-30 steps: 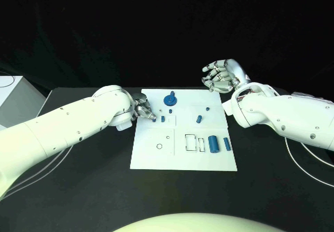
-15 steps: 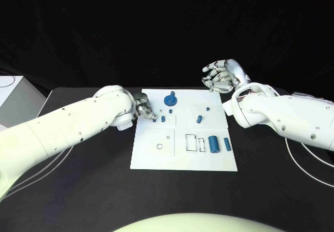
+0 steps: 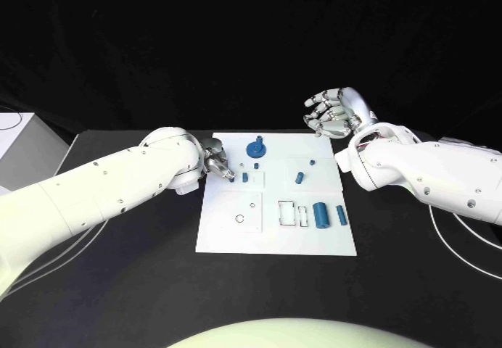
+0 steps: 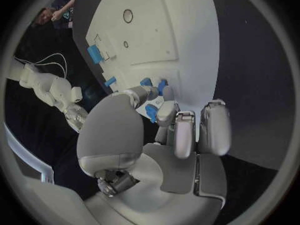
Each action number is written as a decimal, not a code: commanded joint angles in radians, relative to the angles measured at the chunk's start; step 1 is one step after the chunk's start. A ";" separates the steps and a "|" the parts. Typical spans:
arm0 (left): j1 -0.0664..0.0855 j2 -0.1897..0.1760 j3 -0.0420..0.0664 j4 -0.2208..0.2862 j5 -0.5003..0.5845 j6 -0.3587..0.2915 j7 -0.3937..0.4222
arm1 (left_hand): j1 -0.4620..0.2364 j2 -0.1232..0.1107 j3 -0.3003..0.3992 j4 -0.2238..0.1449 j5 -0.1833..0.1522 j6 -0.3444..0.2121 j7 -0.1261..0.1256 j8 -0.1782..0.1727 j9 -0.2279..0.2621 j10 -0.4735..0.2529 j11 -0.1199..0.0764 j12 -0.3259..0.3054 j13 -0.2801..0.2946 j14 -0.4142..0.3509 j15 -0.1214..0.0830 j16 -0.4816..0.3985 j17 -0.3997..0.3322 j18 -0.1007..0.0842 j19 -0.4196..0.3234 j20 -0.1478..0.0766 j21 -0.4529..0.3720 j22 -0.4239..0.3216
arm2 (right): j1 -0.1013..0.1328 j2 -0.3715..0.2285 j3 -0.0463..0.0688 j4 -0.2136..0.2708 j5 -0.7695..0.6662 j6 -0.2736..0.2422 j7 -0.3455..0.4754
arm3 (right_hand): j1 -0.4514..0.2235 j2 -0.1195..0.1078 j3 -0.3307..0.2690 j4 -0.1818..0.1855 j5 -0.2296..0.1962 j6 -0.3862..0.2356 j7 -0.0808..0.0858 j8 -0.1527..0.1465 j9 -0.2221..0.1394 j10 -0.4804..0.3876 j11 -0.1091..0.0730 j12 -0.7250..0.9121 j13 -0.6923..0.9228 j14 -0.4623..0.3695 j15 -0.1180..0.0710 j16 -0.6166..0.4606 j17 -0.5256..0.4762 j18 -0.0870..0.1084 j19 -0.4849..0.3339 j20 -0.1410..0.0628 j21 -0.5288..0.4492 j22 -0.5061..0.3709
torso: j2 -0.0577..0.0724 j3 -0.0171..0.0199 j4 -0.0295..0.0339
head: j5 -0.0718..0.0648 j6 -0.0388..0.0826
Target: Assemble the parts on the task board
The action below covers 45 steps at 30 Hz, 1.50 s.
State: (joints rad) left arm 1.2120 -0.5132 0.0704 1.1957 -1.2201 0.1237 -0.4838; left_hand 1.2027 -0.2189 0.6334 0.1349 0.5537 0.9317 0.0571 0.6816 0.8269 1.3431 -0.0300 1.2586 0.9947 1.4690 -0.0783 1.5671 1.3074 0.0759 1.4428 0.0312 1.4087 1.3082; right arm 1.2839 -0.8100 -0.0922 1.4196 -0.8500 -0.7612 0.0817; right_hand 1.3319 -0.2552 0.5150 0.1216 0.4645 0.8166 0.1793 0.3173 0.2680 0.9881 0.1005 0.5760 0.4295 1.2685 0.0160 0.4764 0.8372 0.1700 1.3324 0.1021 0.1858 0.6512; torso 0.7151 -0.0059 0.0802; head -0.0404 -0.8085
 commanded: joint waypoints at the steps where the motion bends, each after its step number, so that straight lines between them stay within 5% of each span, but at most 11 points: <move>1: -0.003 -0.001 -0.002 0.002 -0.025 0.020 -0.017 | 0.002 -0.008 0.147 -0.143 0.007 0.021 -0.013 -0.001 0.002 0.007 0.000 0.006 0.002 0.102 -0.002 0.004 0.263 -0.017 0.006 -0.001 0.004 0.020 | 0.000 -0.001 0.000 0.001 -0.001 0.001 0.006 | -0.007 0.007 -0.004 0.002 0.006 0.001 0.006 0.004 -0.001 0.004 -0.002 0.005 -0.001 0.006 -0.002 -0.002 0.001 0.009 0.005 0.001 -0.003 -0.001 | 0.000 -0.0005 0.0005 | -0.001 -0.001; 22: -0.004 -0.001 -0.002 0.003 -0.003 0.002 -0.019 | -0.006 -0.007 0.144 -0.138 0.016 0.021 -0.012 -0.003 0.004 0.004 0.001 0.000 -0.008 0.102 -0.002 0.004 0.263 -0.016 0.006 -0.001 0.003 0.018 | 0.000 -0.001 0.000 0.001 -0.001 0.001 0.006 | -0.007 0.007 -0.004 0.002 0.006 0.001 0.006 0.004 -0.001 0.004 -0.002 0.005 -0.001 0.006 -0.002 -0.002 0.001 0.009 0.005 0.001 -0.003 -0.001 | 0.000 0.0007 -0.0002 | -0.002 -0.001; 36: -0.004 -0.001 -0.002 -0.008 0.058 -0.030 -0.013 | -0.086 -0.003 -0.036 -0.016 -0.037 0.010 -0.028 -0.032 0.016 -0.029 -0.008 -0.037 -0.054 0.097 -0.011 -0.005 0.248 -0.013 -0.004 -0.008 -0.015 0.000 | 0.000 -0.003 0.000 0.003 -0.001 0.001 0.005 | -0.007 0.007 -0.004 0.002 0.006 0.001 0.006 0.004 -0.001 0.004 -0.002 0.005 -0.001 0.006 -0.002 -0.002 0.001 0.009 0.005 0.001 -0.003 -0.001 | 0.000 0.0005 -0.0006 | -0.002 0.001; 45: -0.004 0.000 -0.002 -0.009 0.065 -0.035 -0.013 | -0.093 -0.003 -0.083 0.020 -0.059 0.018 -0.029 -0.038 0.016 -0.028 -0.009 -0.034 -0.048 0.098 -0.012 -0.004 0.250 -0.013 -0.002 -0.010 -0.014 0.002 | 0.000 -0.003 0.000 0.002 -0.001 0.002 0.005 | -0.007 0.007 -0.004 0.002 0.006 0.001 0.006 0.004 -0.001 0.004 -0.002 0.005 -0.001 0.006 -0.002 -0.002 0.001 0.009 0.005 0.001 -0.003 -0.001 | 0.000 -0.0002 -0.0001 | -0.003 -0.001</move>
State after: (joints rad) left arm 1.2087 -0.5144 0.0683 1.1860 -1.1701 0.0969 -0.4968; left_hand 1.1176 -0.2247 0.5558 0.1549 0.5001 0.9482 0.0233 0.6480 0.8428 1.3166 -0.0448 1.2276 0.9458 1.4650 -0.0821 1.5671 1.3074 0.0759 1.4400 0.0285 1.4000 1.3077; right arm 1.2839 -0.8128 -0.0922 1.4206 -0.8498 -0.7612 0.0817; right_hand 1.3319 -0.2552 0.5150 0.1216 0.4645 0.8166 0.1793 0.3173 0.2682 0.9880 0.1005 0.5760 0.4296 1.2685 0.0160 0.4764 0.8369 0.1700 1.3324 0.1021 0.1858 0.6513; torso 0.7153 -0.0054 0.0801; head -0.0432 -0.8082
